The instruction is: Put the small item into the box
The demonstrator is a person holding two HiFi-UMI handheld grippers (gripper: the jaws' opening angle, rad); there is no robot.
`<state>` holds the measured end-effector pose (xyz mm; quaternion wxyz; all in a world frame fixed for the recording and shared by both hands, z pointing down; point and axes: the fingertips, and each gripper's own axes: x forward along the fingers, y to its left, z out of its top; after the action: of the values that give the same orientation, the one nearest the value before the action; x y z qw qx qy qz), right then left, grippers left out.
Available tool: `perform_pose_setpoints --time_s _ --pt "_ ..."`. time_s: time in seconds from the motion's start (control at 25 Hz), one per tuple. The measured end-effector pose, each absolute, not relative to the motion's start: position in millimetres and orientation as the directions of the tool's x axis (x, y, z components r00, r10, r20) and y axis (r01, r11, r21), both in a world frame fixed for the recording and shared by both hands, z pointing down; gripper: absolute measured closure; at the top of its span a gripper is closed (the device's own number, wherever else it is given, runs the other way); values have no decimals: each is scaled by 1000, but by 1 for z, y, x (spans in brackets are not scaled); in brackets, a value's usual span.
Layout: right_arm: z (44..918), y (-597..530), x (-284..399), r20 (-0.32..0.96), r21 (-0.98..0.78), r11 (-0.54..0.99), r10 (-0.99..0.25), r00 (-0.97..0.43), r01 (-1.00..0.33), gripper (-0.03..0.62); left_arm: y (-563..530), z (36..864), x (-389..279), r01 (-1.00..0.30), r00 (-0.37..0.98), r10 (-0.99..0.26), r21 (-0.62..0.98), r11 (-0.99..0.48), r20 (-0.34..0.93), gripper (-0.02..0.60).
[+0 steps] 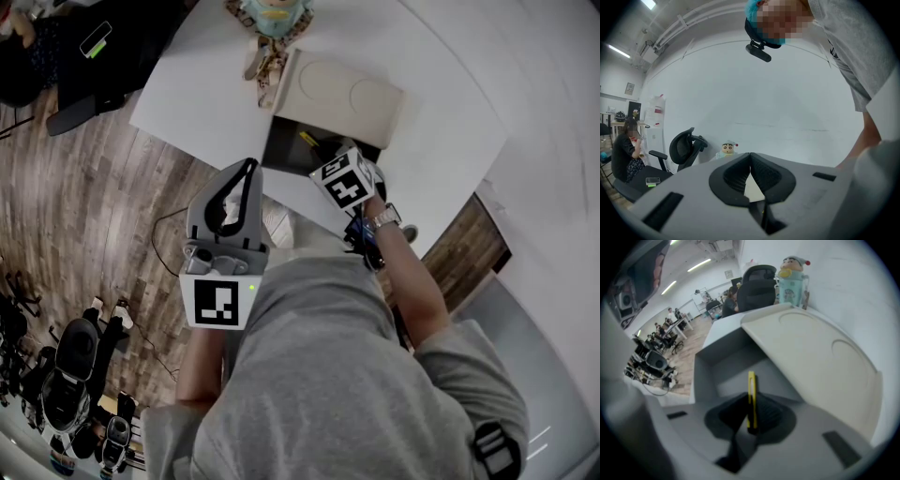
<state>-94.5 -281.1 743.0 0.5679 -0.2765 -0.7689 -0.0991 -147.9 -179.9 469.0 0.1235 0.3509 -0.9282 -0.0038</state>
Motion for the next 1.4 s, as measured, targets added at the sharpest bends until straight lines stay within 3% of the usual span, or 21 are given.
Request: perform_pose_setpoints --time_s 0.72,0.92,1.4 --pt "728 -284 -95 912 -169 847 328 -246 504 477 -182 468 -143 -692 -683 -694 102 715 225 549" --pt "711 -285 -102 889 -152 873 326 -323 463 545 -187 462 -142 -723 -657 -723 94 684 213 549" --pt "655 -298 -99 821 -187 948 294 -489 257 562 -197 438 -143 -810 -565 -807 73 582 173 549"
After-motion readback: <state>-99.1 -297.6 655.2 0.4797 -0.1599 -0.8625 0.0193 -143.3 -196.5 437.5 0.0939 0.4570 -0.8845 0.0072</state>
